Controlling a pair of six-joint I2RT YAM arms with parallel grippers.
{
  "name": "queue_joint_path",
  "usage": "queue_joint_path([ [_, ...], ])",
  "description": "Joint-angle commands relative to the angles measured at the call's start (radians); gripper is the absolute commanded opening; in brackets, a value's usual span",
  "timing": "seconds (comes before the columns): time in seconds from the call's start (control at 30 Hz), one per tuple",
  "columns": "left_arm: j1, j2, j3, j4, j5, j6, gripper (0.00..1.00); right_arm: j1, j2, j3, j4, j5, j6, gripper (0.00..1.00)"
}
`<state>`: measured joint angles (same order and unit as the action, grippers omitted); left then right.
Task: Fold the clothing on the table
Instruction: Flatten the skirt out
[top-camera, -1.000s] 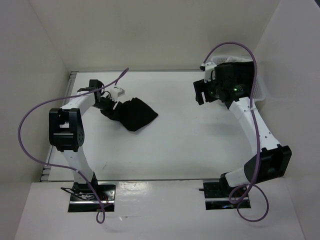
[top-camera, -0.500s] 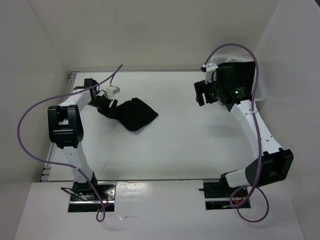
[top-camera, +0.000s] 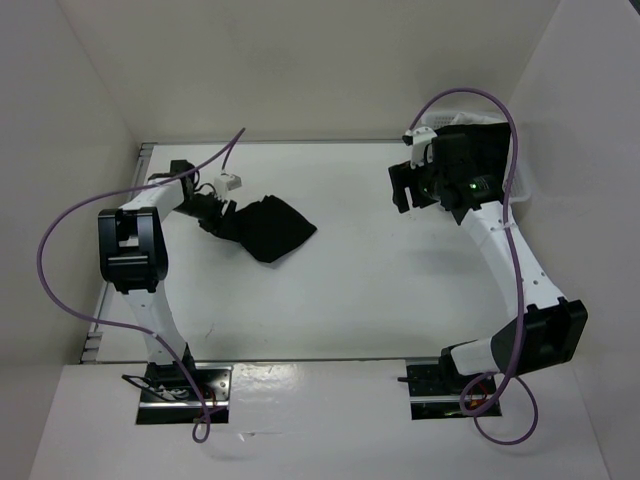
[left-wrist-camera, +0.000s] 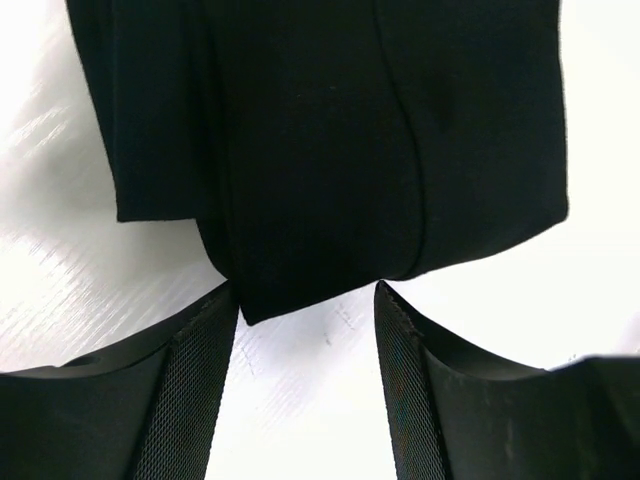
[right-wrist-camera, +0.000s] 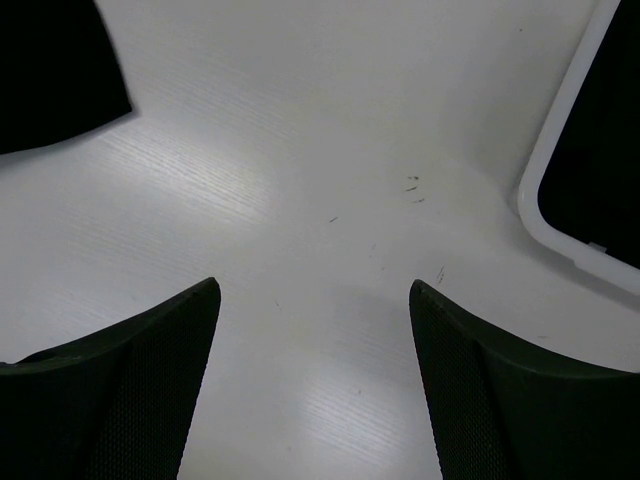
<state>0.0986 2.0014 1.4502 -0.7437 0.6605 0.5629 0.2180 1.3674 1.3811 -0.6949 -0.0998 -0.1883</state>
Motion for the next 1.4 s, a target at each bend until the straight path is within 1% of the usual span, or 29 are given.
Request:
queue_joint_path([
  [0.0,0.000,0.013,0.044,-0.031,0.087,0.049,0.63,0.006,-0.034,-0.017,0.049,0.014,0.006,0.81],
  [0.17,0.000,0.022,0.053,-0.051,0.097,0.058,0.56,0.006,-0.044,-0.017,0.058,0.023,0.006,0.81],
  [0.27,0.000,0.031,0.062,-0.071,0.108,0.068,0.38,0.006,-0.053,-0.027,0.058,0.034,0.006,0.81],
  [0.3,0.000,0.031,0.062,-0.071,0.117,0.068,0.20,0.006,-0.053,-0.037,0.058,0.034,0.006,0.81],
  [0.33,-0.010,0.031,0.071,-0.080,0.117,0.068,0.11,0.006,-0.053,-0.037,0.058,0.034,0.006,0.81],
  [0.4,-0.010,0.031,0.072,-0.089,0.129,0.068,0.00,0.006,-0.062,-0.046,0.058,0.034,0.006,0.81],
  [0.47,-0.029,0.001,0.085,-0.103,0.139,0.049,0.00,0.006,-0.062,-0.047,0.058,0.034,0.006,0.81],
  [0.57,-0.053,-0.058,0.179,-0.166,0.139,0.022,0.00,0.006,-0.085,-0.056,0.058,0.034,0.006,0.81],
  [0.6,-0.062,-0.079,0.278,-0.213,0.148,0.012,0.00,0.006,-0.096,-0.056,0.058,0.034,0.006,0.81],
  [0.67,-0.071,-0.166,0.395,-0.253,0.198,-0.032,0.00,0.006,-0.108,-0.065,0.058,0.043,0.006,0.81],
  [0.7,-0.071,-0.243,0.445,-0.253,0.215,-0.064,0.00,0.006,-0.120,-0.065,0.058,0.043,0.006,0.81],
  [0.73,-0.088,-0.283,0.534,-0.231,0.205,-0.098,0.00,0.006,-0.134,-0.065,0.058,0.043,0.006,0.81],
  [0.77,-0.121,-0.321,0.565,-0.209,0.192,-0.163,0.00,0.006,-0.148,-0.077,0.058,0.043,0.006,0.81],
  [0.8,-0.141,-0.389,0.588,-0.162,0.173,-0.193,0.00,0.006,-0.148,-0.086,0.069,0.043,0.006,0.81],
  [0.83,-0.161,-0.417,0.610,-0.152,0.142,-0.210,0.00,0.006,-0.159,-0.097,0.069,0.034,0.006,0.81],
  [0.87,-0.187,-0.456,0.628,-0.117,0.142,-0.256,0.00,0.006,-0.169,-0.097,0.069,0.034,0.006,0.81],
  [0.9,-0.188,-0.467,0.628,-0.091,0.117,-0.286,0.00,-0.003,-0.169,-0.109,0.078,0.034,0.006,0.81],
  [0.93,-0.210,-0.467,0.613,-0.082,0.049,-0.287,0.00,-0.003,-0.178,-0.119,0.078,0.034,0.006,0.81],
  [0.97,-0.211,-0.431,0.628,-0.107,0.015,-0.287,0.00,-0.003,-0.179,-0.119,0.078,0.034,0.006,0.81],
  [1.0,-0.211,-0.402,0.654,-0.149,0.014,-0.287,0.00,-0.003,-0.179,-0.119,0.078,0.034,0.006,0.81],
  [1.07,-0.229,-0.343,0.709,-0.291,0.083,-0.247,0.00,-0.003,-0.179,-0.119,0.078,0.034,0.006,0.81],
  [1.1,-0.243,-0.343,0.708,-0.292,0.083,-0.238,0.00,-0.003,-0.192,-0.119,0.078,0.025,0.006,0.81],
  [1.2,-0.283,-0.401,0.601,-0.217,-0.008,-0.238,0.01,-0.003,-0.203,-0.119,0.078,0.025,0.006,0.81],
  [1.23,-0.296,-0.412,0.523,-0.200,-0.040,-0.238,0.03,-0.003,-0.203,-0.119,0.078,0.025,0.006,0.81],
  [1.27,-0.316,-0.412,0.488,-0.200,-0.071,-0.238,0.05,-0.003,-0.203,-0.119,0.078,0.025,0.015,0.81],
  [1.3,-0.316,-0.412,0.454,-0.200,-0.071,-0.207,0.09,-0.003,-0.212,-0.128,0.078,0.025,0.015,0.81],
  [1.33,-0.326,-0.421,0.379,-0.188,-0.084,-0.198,0.13,-0.003,-0.212,-0.128,0.078,0.025,0.015,0.83],
  [1.37,-0.326,-0.432,0.340,-0.177,-0.097,-0.198,0.16,-0.003,-0.212,-0.128,0.078,0.025,0.015,0.86],
])
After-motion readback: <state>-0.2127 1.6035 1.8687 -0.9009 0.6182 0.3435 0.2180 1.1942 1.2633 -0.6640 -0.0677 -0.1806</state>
